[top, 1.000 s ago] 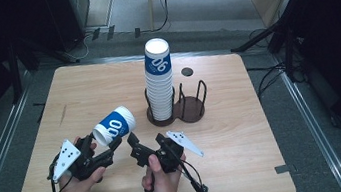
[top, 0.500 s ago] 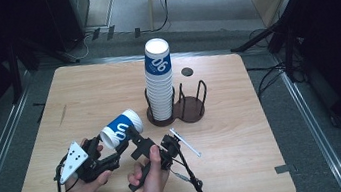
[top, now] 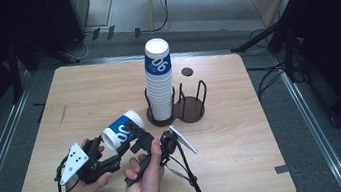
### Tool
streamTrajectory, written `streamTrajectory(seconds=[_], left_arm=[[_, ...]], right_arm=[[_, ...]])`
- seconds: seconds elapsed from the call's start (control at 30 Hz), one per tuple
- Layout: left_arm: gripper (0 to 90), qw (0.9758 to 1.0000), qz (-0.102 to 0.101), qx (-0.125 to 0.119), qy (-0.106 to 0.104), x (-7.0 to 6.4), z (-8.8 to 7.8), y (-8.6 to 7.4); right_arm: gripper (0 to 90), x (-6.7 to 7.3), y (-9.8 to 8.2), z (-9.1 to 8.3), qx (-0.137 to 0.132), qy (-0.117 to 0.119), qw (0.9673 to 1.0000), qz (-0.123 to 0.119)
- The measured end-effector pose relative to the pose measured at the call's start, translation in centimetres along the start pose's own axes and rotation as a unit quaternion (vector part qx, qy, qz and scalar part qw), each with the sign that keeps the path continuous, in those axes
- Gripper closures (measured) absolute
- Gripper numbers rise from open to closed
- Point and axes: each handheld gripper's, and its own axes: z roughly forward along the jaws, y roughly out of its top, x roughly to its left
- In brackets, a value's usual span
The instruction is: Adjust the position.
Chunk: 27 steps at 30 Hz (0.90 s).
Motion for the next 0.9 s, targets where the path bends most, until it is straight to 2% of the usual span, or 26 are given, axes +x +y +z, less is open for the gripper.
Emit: streamTrajectory(seconds=[0.17,0.3,0.57,0.8,0.9], left_arm=[[29.5,1.0000,0.005,-0.001,-0.002,-0.1,0.0,0.0],[29.5,1.0000,0.006,-0.001,-0.006,-0.1,-0.1,0.1],[29.5,0.9998,0.010,0.000,-0.014,-0.2,-0.1,0.1],[28.8,0.9999,0.009,0.007,-0.012,-0.1,-0.1,0.2],[27.6,0.9999,0.002,0.012,-0.011,-0.1,-0.3,0.3]], right_arm=[[1.3,0.2,0.2,0.3,0.006,0.000,1.0000,0.003],[1.4,0.0,0.4,0.8,0.020,0.005,0.9997,0.014],[3.7,-0.3,0.9,1.3,0.032,0.012,0.9989,0.030],[14.5,-0.3,0.8,1.3,0.034,0.021,0.9984,0.039],[18.5,-0.2,0.5,1.3,0.032,0.026,0.9988,0.027]])
